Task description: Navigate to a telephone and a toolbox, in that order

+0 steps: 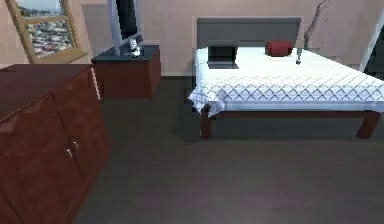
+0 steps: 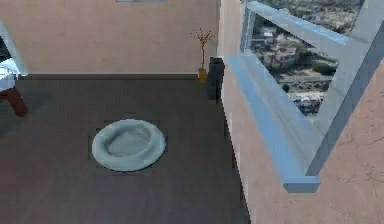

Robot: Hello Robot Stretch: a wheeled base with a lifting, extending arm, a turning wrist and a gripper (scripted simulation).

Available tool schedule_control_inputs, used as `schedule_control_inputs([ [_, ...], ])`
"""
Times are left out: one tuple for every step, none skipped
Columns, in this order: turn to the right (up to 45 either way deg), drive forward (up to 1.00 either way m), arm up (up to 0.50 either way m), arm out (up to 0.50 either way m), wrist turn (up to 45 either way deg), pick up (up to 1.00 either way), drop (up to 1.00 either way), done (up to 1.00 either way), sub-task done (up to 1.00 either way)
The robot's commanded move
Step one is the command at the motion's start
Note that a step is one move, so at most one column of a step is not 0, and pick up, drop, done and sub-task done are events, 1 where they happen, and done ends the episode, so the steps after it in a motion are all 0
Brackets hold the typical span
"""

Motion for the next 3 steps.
schedule_control_inputs([
  [33.0, 0.00, 0.00, 0.00, 0.0, 0.00, 0.00, 0.00, 0.00],
  [0.0, 1.00, 0.00, 0.00, 0.0, 0.00, 0.00, 0.00, 0.00],
  [15.0, 0.00, 0.00, 0.00, 0.0, 0.00, 0.00, 0.00, 0.00],
])
